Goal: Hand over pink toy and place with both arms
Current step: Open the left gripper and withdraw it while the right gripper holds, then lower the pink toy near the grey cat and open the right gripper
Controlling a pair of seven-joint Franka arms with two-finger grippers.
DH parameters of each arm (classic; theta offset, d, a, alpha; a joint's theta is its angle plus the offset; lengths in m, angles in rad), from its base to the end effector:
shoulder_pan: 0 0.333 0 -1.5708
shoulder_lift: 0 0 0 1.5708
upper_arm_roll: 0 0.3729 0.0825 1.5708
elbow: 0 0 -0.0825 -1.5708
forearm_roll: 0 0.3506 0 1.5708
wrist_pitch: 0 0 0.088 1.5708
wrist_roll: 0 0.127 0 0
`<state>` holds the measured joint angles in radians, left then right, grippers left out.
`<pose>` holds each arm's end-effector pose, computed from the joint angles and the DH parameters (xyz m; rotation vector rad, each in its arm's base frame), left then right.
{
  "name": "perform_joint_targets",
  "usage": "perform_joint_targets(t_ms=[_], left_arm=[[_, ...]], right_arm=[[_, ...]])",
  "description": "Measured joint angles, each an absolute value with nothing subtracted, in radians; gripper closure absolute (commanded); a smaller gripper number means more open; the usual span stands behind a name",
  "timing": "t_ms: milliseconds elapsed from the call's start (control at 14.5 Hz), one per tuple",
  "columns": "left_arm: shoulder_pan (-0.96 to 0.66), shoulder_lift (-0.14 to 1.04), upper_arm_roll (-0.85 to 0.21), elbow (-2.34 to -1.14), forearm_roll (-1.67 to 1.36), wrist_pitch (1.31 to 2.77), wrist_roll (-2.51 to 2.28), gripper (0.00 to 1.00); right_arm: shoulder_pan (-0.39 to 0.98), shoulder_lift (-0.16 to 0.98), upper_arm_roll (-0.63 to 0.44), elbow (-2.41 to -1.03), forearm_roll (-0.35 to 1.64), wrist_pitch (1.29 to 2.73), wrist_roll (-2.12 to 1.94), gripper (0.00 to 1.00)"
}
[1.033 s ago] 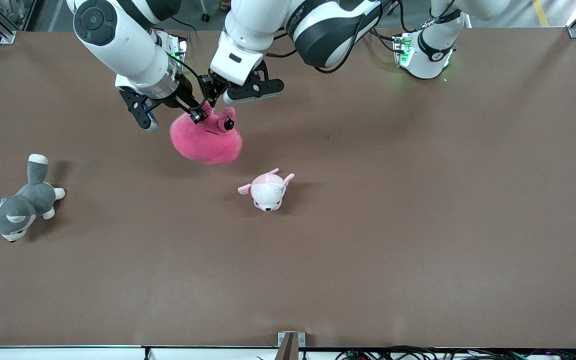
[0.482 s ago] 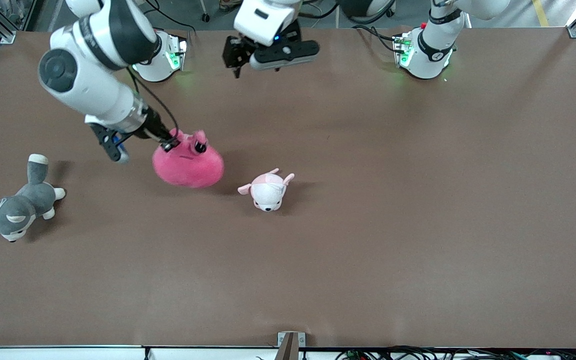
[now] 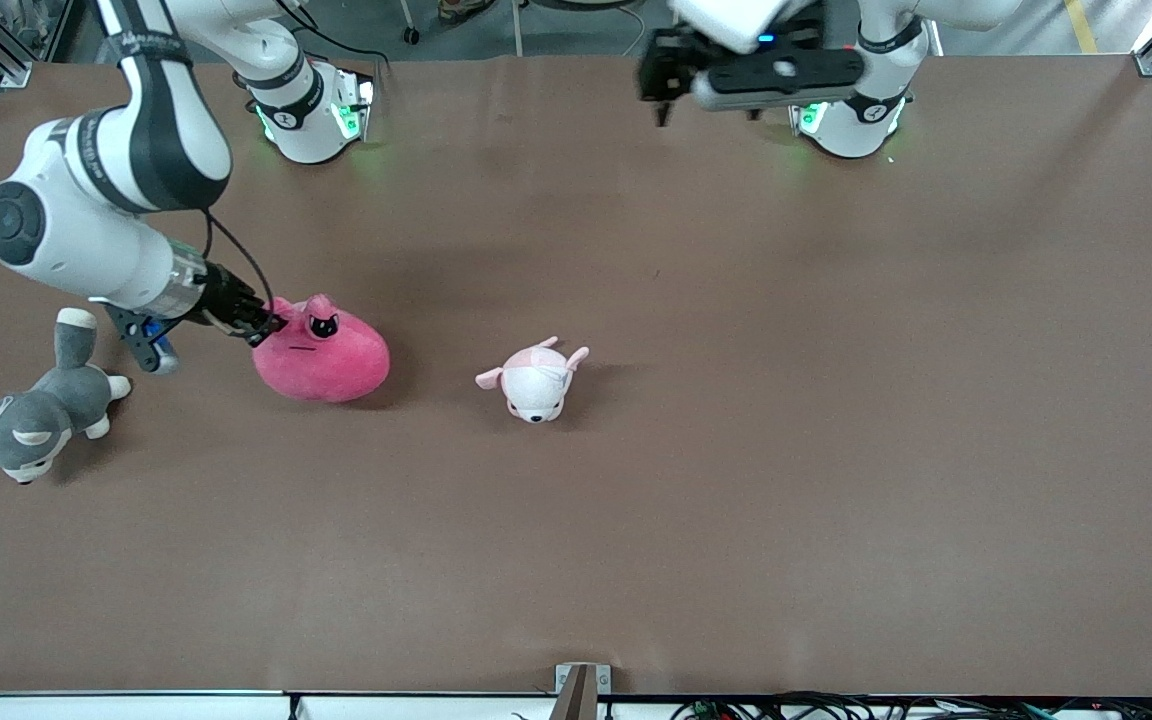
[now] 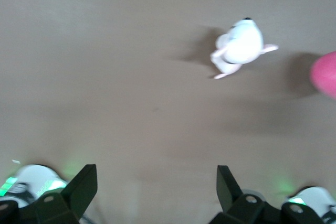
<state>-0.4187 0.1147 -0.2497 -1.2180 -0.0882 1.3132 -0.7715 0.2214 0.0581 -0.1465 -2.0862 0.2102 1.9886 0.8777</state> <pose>0.4154 -0.3289 0.7308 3.0609 0.1265 -0.1330 0.5086 0.0560 0.4421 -2.7325 1.3262 0.3323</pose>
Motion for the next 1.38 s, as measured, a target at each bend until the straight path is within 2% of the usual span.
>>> perform_joint_targets(t_ms=[207, 275, 413, 482, 551, 757, 964, 1377], left_arm=[[-0.283, 0.006, -0.249, -1.361, -0.088, 1.305, -0.556, 0.0], [-0.241, -0.024, -0.248, -1.409, -0.088, 1.305, -0.499, 0.0], [-0.175, -0.064, -0.246, -1.486, -0.088, 1.308, -0.424, 0.0], [-0.149, -0.073, -0.245, -1.512, -0.088, 1.312, -0.402, 0.0], [-0.123, -0.076, -0.245, -1.532, -0.087, 1.322, -0.376, 0.0], [-0.032, -0.074, -0.244, -1.576, -0.079, 1.366, -0.268, 0.0], [0.005, -0.071, -0.244, -1.616, -0.007, 1.393, -0.197, 0.0], [0.017, -0.042, -0.246, -1.657, 0.012, 1.494, -0.123, 0.0]], right_arm=[[0.174, 0.104, -0.147, -2.087, 0.21, 2.015, 0.832, 0.98], [0.167, 0.12, -0.146, -2.088, 0.21, 2.03, 0.823, 0.92], [0.155, 0.157, -0.146, -2.088, 0.21, 2.071, 0.798, 0.46], [0.147, 0.175, -0.146, -2.087, 0.21, 2.089, 0.782, 0.1], [0.136, 0.19, -0.146, -2.084, 0.21, 2.103, 0.756, 0.0], [0.103, 0.21, -0.146, -2.048, 0.21, 2.113, 0.643, 0.0], [0.066, 0.211, -0.146, -1.953, 0.198, 2.094, 0.457, 0.0], [0.014, 0.213, -0.147, -1.708, 0.044, 1.894, 0.097, 0.0]])
